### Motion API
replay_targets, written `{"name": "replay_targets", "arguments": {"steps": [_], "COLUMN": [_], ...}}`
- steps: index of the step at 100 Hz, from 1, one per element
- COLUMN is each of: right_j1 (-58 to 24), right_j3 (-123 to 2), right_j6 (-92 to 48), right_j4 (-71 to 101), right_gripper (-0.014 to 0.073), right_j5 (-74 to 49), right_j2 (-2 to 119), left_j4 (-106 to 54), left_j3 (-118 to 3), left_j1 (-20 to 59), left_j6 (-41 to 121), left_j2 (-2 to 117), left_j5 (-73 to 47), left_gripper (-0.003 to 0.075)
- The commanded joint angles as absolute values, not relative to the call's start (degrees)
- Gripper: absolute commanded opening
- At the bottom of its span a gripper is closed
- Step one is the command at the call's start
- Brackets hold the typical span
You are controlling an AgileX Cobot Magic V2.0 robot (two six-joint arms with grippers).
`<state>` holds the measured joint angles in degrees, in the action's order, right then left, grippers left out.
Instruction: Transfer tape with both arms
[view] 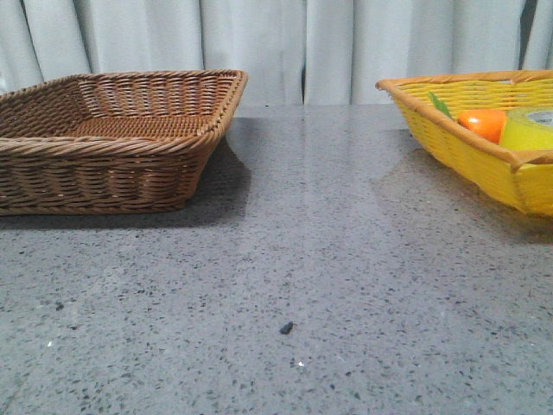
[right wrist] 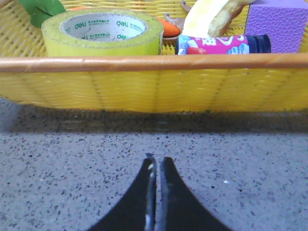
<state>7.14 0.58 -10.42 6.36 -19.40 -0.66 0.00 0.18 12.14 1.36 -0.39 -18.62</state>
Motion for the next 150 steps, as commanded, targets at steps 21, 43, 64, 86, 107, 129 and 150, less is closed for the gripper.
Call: {"name": "replay_targets", "arguments": {"steps": [21,43,64,86,107,129,150], "right_j1": [7.17,7.17,7.17,7.17,7.17,7.17,7.17], "right_j3": [1.77,1.77,1.77,1.77,1.77,1.77,1.77], "right_j6": [-10.62,-10.62,-10.62,-10.62,-10.62,-10.62,-10.62], "right_j4": [6.75,6.75,6.75,6.54,6.54,6.54,7.08], "right_gripper": [-0.0066,-0.0066,-0.0066,-0.0066,-0.0066,-0.0066,-0.0066], "right_j5": [-18.57,-18.57,-18.57,-18.57,-18.57,-18.19,-11.10], "right_j2": [-1.79,-1.79,-1.79,-1.79,-1.79,-1.79,-1.79], "left_j4": [0.00,0.00,0.00,1.51,1.04,-4.08,-4.19], "left_j3": [0.77,0.77,0.77,0.77,0.77,0.77,0.77], "left_j1": [11.99,11.99,11.99,11.99,11.99,11.99,11.99], "left_j6": [0.66,0.66,0.66,0.66,0.66,0.66,0.66], "left_j2": [-2.05,-2.05,-2.05,-2.05,-2.05,-2.05,-2.05], "left_j5": [-15.04,-14.76,-12.97,-8.58,-6.21,-2.29,-2.06], "left_gripper": [-0.0021,-0.0021,-0.0021,-0.0021,-0.0021,-0.0021,-0.0021]}}
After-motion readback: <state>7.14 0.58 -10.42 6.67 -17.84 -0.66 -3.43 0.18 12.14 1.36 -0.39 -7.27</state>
